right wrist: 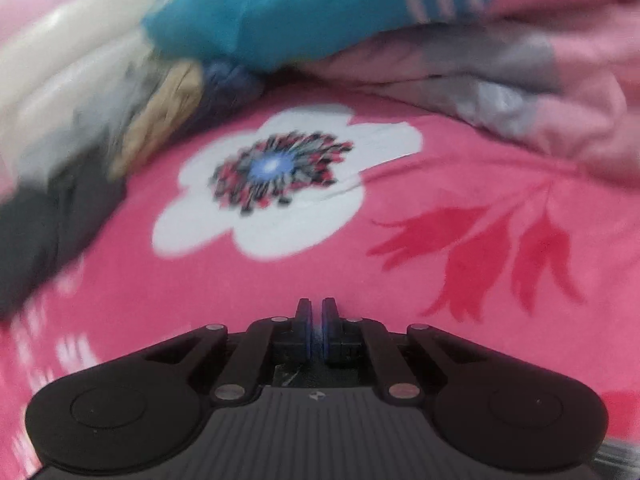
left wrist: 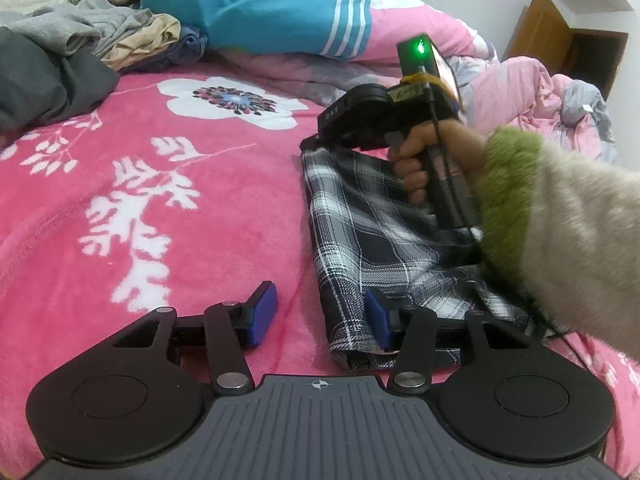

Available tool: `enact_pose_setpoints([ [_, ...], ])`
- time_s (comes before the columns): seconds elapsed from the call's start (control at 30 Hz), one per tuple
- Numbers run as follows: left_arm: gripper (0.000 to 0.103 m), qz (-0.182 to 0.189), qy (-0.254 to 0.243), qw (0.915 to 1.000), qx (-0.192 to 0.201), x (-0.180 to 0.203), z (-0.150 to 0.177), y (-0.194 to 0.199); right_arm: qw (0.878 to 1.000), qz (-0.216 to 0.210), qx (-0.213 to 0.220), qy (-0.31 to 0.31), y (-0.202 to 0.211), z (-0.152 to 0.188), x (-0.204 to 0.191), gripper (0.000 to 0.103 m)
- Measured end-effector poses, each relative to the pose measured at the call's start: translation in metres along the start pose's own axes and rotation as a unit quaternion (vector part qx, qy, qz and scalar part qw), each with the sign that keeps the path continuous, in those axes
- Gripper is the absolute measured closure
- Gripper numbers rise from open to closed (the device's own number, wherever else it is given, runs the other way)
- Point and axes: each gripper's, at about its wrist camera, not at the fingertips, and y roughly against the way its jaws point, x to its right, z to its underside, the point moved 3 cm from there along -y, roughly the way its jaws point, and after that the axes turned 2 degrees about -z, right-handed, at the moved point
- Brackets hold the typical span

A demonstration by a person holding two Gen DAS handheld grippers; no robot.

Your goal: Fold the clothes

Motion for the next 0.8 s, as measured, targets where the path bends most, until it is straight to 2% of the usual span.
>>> enact_pose_setpoints([
  [0.03,0.055,0.003,0.004,1.0,0.001,-0.001,0.0,0.0,0.999,-0.01,0.008,-0.034,0.0,-0.004,0.008,0.098],
  [0.13,0.054,0.02,0.03,0.9993,0.003,-0.008,-0.001,0.001,0.994,-0.025,0.047,-0.094,0.039,-0.012,0.026,0.097],
  [0.2,0.053,0.037,0.058,0.9976,0.004,-0.016,-0.002,0.002,0.99,-0.045,0.077,-0.11,0.087,-0.016,0.039,0.097],
  [0.27,0.053,0.05,0.078,0.9956,0.005,-0.021,-0.003,0.003,0.987,-0.062,0.102,-0.11,0.156,-0.01,0.053,0.095],
  [0.4,0.052,0.071,0.108,0.9916,0.006,-0.027,-0.004,0.005,0.987,-0.025,0.126,-0.096,0.284,0.019,0.084,0.088],
  [0.47,0.052,0.078,0.123,0.9893,0.005,-0.03,-0.005,0.005,0.989,-0.001,0.115,-0.093,0.322,0.047,0.092,0.088],
  [0.57,0.053,0.07,0.127,0.9894,0.009,-0.03,-0.004,0.005,0.991,0.062,0.079,-0.084,0.332,0.087,0.103,0.088],
  [0.67,0.053,0.059,0.123,0.9906,0.013,-0.028,-0.004,0.005,0.99,0.123,0.055,-0.03,0.313,0.122,0.111,0.088],
  [0.77,0.054,0.053,0.122,0.991,0.013,-0.029,-0.005,0.003,0.983,0.183,0.004,0.004,0.288,0.16,0.135,0.088],
  [0.8,0.054,0.052,0.121,0.9912,0.013,-0.028,-0.005,0.003,0.983,0.182,0.001,0.001,0.291,0.169,0.14,0.088],
])
